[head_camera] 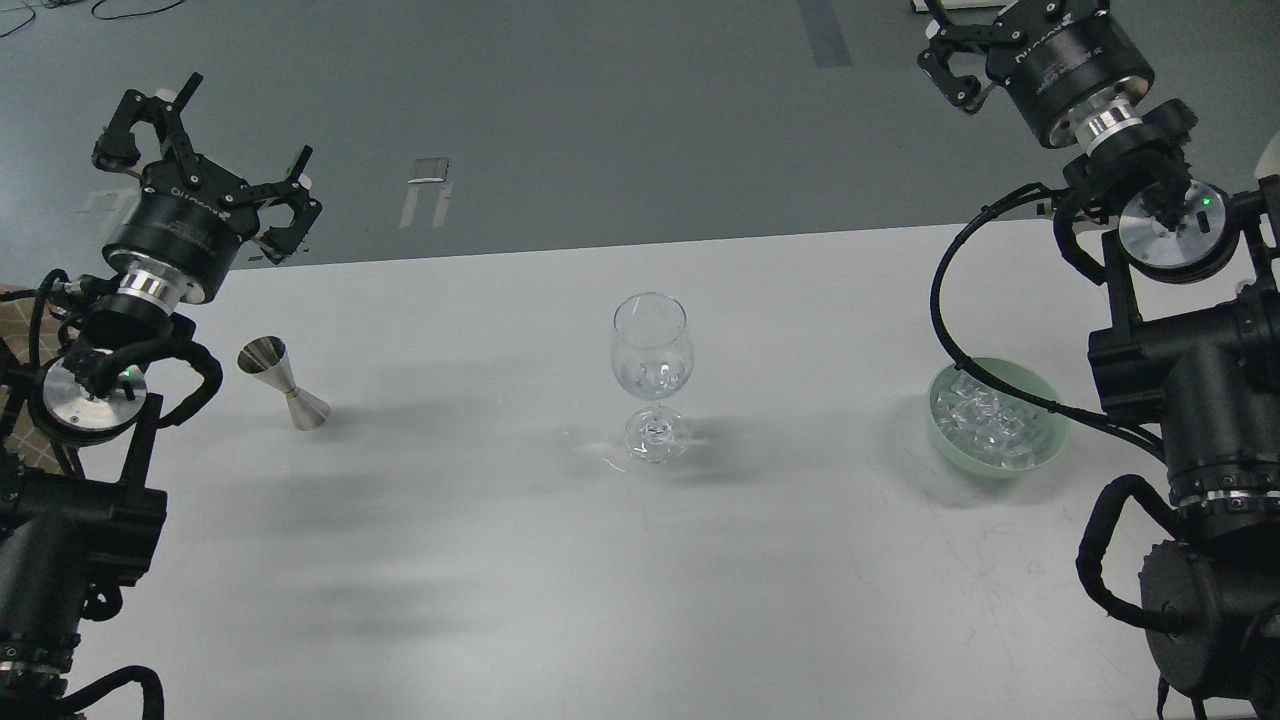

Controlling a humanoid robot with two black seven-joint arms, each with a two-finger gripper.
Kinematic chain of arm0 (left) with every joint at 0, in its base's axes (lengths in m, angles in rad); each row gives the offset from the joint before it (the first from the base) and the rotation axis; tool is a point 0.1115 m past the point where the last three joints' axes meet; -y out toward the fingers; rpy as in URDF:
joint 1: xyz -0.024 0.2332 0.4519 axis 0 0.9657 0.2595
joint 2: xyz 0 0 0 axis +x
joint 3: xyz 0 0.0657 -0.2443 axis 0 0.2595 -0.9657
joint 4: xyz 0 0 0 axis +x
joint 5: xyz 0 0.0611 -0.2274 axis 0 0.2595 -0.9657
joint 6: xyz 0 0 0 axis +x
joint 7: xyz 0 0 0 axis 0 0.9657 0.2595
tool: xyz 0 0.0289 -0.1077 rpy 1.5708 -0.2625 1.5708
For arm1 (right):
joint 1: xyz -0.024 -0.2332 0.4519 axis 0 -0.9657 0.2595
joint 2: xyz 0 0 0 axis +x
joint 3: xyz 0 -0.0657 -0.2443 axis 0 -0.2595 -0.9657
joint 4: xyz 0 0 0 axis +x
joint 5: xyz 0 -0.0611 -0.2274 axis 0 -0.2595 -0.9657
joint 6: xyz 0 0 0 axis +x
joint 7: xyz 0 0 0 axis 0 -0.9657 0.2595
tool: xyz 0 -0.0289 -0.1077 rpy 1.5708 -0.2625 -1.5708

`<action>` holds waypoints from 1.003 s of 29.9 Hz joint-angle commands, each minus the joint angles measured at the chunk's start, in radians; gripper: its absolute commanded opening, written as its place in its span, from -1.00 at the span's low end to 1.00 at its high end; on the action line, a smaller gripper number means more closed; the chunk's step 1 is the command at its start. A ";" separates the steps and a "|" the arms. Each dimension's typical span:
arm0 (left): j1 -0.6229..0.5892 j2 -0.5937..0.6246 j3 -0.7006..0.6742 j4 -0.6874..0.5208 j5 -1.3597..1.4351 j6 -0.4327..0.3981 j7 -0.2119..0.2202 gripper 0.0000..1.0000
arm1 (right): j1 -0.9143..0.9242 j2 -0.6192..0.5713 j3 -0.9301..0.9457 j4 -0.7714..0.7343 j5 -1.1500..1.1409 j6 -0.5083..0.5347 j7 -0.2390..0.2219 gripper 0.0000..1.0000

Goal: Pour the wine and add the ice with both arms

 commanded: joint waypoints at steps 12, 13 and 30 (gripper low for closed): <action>-0.214 -0.071 0.159 0.257 0.052 -0.009 -0.123 0.96 | 0.016 0.000 -0.053 -0.140 0.037 0.024 0.181 1.00; -0.214 -0.071 0.159 0.257 0.052 -0.009 -0.123 0.96 | 0.016 0.000 -0.053 -0.140 0.037 0.024 0.181 1.00; -0.232 -0.080 0.159 0.257 0.046 -0.012 -0.122 0.96 | 0.013 0.000 -0.073 -0.123 0.037 0.036 0.308 1.00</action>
